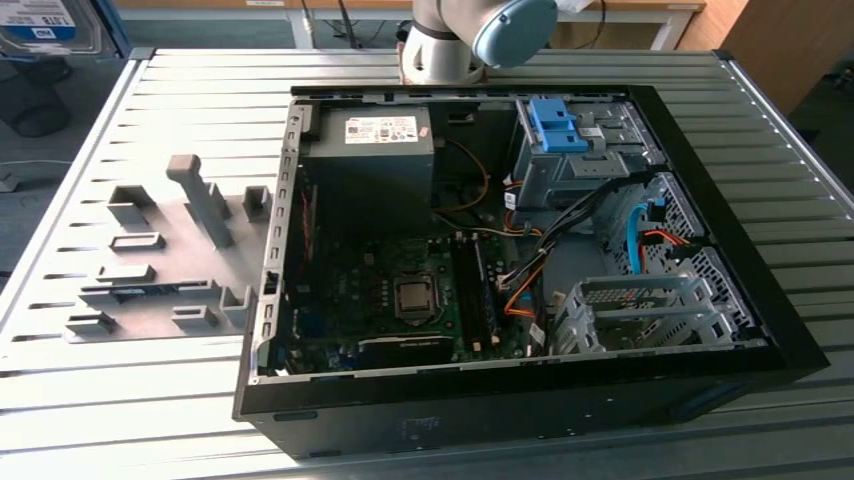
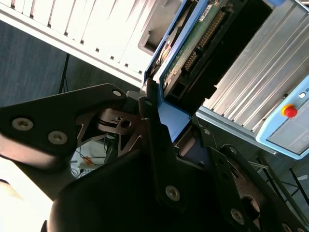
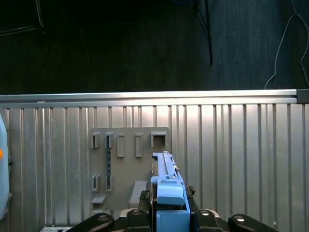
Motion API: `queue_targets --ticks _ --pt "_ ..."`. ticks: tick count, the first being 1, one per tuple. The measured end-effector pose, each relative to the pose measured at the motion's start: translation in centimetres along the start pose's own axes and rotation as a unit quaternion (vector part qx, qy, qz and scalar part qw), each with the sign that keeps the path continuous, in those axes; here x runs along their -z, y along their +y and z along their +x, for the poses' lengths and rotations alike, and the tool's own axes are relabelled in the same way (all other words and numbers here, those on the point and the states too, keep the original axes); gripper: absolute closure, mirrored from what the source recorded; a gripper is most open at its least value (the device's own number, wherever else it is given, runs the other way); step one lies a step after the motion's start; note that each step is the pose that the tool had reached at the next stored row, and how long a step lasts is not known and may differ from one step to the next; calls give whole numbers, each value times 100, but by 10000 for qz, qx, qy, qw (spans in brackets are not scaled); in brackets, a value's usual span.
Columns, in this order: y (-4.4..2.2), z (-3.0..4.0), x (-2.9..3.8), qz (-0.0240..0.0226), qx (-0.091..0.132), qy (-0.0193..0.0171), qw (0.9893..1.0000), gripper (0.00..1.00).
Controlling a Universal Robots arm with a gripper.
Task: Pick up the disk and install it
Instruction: 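Pick up the disk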
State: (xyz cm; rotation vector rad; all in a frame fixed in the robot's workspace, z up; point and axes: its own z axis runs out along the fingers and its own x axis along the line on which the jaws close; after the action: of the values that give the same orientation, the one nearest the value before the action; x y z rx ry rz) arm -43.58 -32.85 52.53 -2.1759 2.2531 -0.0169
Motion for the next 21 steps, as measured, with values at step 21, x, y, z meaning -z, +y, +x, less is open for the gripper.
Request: queue_targets --ticks 21 --pt "-2 0 152 0 0 0 10000 64"
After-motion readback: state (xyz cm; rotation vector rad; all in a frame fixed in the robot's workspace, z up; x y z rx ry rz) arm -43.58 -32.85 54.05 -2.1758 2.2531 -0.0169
